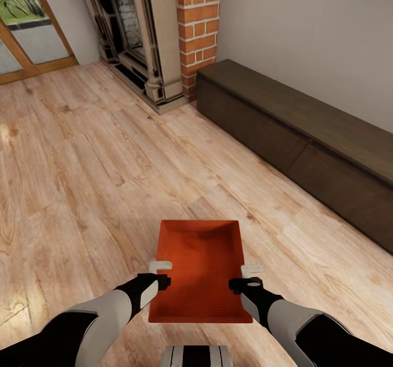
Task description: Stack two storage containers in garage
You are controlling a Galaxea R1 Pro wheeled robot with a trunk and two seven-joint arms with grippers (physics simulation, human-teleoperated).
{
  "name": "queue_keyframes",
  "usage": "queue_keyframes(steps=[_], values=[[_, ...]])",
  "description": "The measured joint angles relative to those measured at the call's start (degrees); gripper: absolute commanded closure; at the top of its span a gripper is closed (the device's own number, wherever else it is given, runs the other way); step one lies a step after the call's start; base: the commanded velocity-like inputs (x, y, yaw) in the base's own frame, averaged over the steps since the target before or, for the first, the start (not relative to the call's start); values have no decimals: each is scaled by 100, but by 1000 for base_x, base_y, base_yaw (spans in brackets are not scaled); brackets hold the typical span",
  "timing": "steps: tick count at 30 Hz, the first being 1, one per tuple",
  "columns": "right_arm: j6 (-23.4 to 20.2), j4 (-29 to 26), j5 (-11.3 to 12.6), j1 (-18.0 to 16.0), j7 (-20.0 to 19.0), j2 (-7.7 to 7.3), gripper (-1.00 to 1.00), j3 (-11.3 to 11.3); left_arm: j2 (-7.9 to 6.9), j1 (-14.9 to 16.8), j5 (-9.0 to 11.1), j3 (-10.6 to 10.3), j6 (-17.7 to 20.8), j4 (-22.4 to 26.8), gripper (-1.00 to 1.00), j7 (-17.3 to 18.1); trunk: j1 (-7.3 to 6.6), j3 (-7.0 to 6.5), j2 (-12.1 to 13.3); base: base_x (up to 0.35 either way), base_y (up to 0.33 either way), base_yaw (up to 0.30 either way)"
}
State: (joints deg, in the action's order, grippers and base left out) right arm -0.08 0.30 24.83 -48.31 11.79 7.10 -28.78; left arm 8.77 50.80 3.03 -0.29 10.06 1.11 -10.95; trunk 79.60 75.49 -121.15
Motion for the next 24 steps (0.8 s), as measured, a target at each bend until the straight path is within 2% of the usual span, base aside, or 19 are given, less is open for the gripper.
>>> queue_keyframes(steps=[4, 18, 24], values=[[0, 2, 0, 0, 0, -7, -100, 0, 0, 0, -4, 0, 0, 0, -100, 0, 88, 72, -160, 0, 0, 0], [6, 1, 0, 0, 0, -15, -100, -1, -2, 0, -1, 0, 0, 0, -100, 0, 88, 72, -162, 0, 0, 0], [158, 1, -10, -1, 3, -38, -100, -3, -33, 0, 0, 0, 0, -1, -100, 0, 88, 72, -162, 0, 0, 0]])
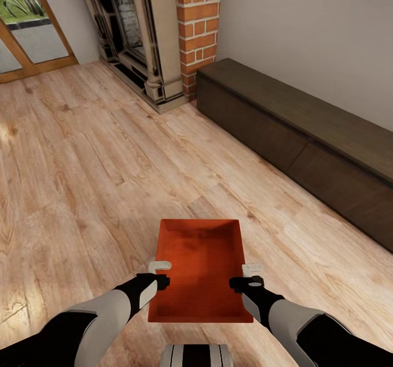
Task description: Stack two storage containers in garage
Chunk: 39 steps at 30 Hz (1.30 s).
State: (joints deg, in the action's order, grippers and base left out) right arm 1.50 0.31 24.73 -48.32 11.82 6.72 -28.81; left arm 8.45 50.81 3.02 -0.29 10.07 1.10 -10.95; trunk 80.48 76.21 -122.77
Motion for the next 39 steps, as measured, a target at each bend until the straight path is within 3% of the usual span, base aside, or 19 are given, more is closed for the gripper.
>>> queue_keyframes(steps=[7, 15, 25, 33, 39], values=[[16, -5, -1, 0, 0, -3, -100, -7, -3, -1, 0, 0, 1, -6, -100, 0, 0, 0, 0, 0, 0, 0], [17, -2, -1, 0, 0, 2, -100, -7, -3, -4, 7, 0, 1, -7, -100, 0, 175, 143, -319, 0, 0, 0], [17, -1, -1, 0, 0, -4, -100, -8, -3, -3, 8, 0, 1, -6, -100, 0, 176, 144, -321, 0, 0, 0], [17, -2, -1, 0, 0, -6, -100, -7, -3, -1, 8, 0, 1, -7, -100, 0, 351, 287, -640, 0, 0, 0], [17, -2, -1, 0, 0, -6, -100, -7, -4, 0, 10, 0, 1, -6, -100, -2, 351, 287, -642, 0, 0, 0]])
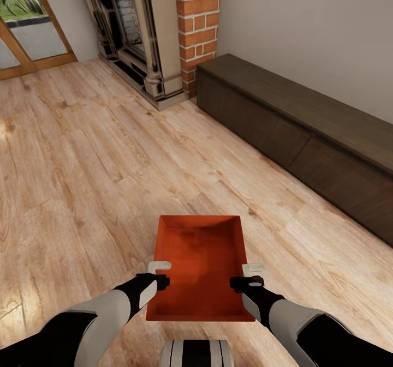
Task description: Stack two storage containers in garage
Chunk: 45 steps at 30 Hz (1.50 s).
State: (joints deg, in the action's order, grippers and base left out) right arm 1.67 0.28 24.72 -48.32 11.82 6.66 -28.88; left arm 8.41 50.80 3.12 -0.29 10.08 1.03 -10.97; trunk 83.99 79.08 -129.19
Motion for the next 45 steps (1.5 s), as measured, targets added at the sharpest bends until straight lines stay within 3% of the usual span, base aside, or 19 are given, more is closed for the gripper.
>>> queue_keyframes(steps=[8, 22, 45], values=[[0, 0, 0, 0, 0, -4, -100, 1, -5, 0, -2, 0, 0, 0, -100, 2, 0, 0, 0, 0, 0, 0], [0, -6, 55, 0, 0, -161, -100, 0, -8, 0, -17, 0, 0, 2, -100, -16, 0, 0, 0, 0, 0, 0], [0, -6, 43, 0, 0, -167, -100, 0, -104, 0, -18, 0, 9, 0, -100, -16, 0, 0, 0, 0, 0, 0]])
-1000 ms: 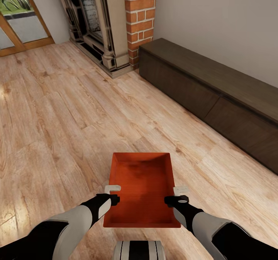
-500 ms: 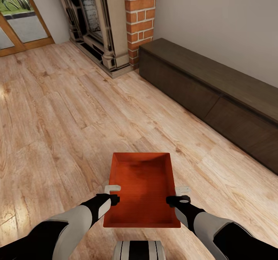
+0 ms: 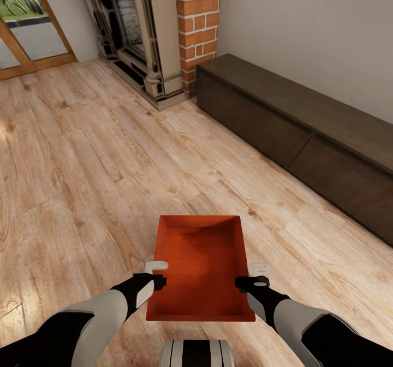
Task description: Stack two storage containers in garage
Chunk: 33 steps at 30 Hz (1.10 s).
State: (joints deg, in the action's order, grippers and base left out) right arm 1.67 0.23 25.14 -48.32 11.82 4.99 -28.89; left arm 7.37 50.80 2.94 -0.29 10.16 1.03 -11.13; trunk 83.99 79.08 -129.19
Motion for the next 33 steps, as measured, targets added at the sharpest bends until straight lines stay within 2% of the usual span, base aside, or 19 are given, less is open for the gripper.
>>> queue_keyframes(steps=[15, 16, 22, 33], values=[[0, 0, -7, 0, 0, 10, -100, 0, -9, 0, 8, 0, 0, 0, -100, 0, 0, 0, 0, 0, 0, 0], [0, 0, -7, 0, 0, 9, 100, 0, -9, 0, 8, 0, 0, 0, 100, 0, 0, 0, 0, 0, 0, 0], [-15, -10, -4, 1, -34, 8, 100, -13, 3, -1, 75, 76, -8, -1, 100, 15, 0, 0, 0, 0, 0, 0], [-14, -9, -7, 1, -35, 3, 100, -11, 37, 0, 77, 58, -7, -3, 100, 9, 0, 0, 0, 0, 0, 0]])
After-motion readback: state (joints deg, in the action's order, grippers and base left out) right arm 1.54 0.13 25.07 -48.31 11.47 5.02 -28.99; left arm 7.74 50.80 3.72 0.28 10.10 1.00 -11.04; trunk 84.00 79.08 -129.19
